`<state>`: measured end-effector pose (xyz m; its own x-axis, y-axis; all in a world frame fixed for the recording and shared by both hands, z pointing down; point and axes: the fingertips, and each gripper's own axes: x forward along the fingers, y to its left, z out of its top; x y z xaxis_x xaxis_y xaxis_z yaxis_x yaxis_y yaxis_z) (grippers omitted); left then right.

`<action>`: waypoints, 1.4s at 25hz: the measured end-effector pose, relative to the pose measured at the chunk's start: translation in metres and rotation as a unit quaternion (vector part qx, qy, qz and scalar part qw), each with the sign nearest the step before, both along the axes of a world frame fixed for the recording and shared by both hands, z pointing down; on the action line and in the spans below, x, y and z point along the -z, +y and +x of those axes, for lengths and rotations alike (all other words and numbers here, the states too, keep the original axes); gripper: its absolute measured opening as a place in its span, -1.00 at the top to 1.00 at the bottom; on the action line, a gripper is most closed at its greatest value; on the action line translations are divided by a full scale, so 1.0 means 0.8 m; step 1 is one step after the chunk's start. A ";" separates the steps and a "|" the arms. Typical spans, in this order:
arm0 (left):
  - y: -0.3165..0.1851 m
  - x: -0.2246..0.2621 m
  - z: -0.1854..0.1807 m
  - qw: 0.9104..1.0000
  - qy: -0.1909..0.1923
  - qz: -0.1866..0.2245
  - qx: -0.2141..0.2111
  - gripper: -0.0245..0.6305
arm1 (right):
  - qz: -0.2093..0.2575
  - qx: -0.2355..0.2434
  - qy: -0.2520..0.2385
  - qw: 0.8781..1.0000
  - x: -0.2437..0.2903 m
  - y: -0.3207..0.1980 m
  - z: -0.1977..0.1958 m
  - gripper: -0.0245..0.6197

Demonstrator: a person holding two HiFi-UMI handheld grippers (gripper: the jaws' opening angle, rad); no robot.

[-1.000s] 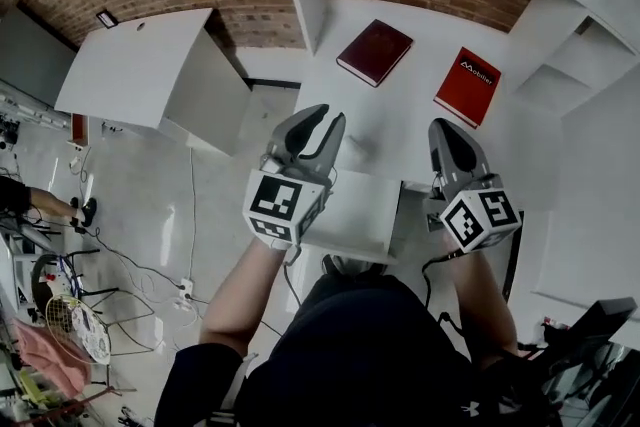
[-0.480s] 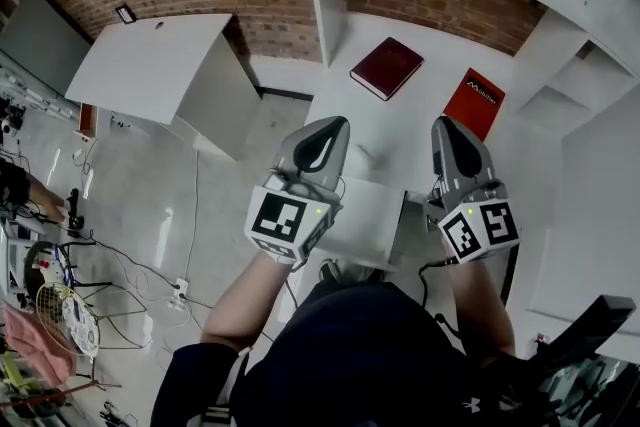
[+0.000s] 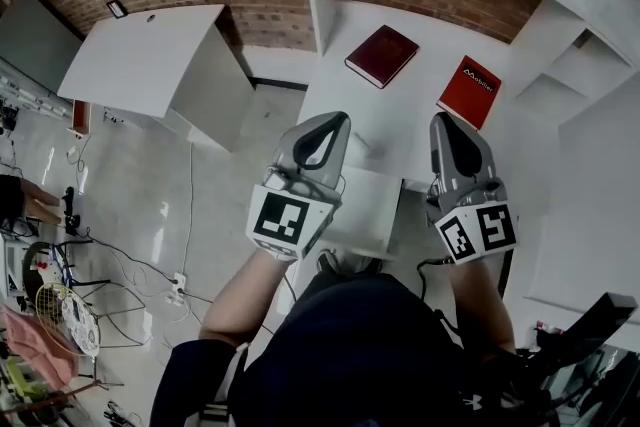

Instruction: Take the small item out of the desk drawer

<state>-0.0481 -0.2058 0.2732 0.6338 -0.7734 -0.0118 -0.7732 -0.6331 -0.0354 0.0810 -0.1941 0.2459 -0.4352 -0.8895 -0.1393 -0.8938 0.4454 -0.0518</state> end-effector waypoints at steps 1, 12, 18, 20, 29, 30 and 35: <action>-0.001 -0.001 -0.001 1.000 0.001 -0.001 0.001 0.92 | 0.000 -0.001 0.002 1.000 -0.001 0.000 0.000 0.91; -0.005 -0.017 -0.008 1.000 -0.011 -0.003 0.000 0.92 | -0.016 -0.004 0.008 1.000 -0.016 -0.002 0.000 0.91; -0.006 -0.025 -0.012 1.000 -0.004 -0.022 0.008 0.92 | -0.022 0.000 0.003 1.000 -0.021 -0.003 0.000 0.92; -0.008 -0.027 -0.010 1.000 -0.011 -0.018 0.006 0.92 | -0.024 0.001 0.001 1.000 -0.023 -0.005 0.003 0.92; -0.015 -0.027 -0.006 1.000 -0.018 -0.016 0.008 0.92 | -0.023 0.003 0.004 1.000 -0.024 -0.009 0.009 0.92; -0.016 -0.027 -0.005 1.000 -0.018 -0.016 0.008 0.92 | -0.023 0.003 0.004 1.000 -0.024 -0.009 0.011 0.92; -0.019 -0.029 -0.001 1.000 -0.019 -0.017 0.011 0.92 | -0.024 0.003 0.000 1.000 -0.025 -0.012 0.017 0.92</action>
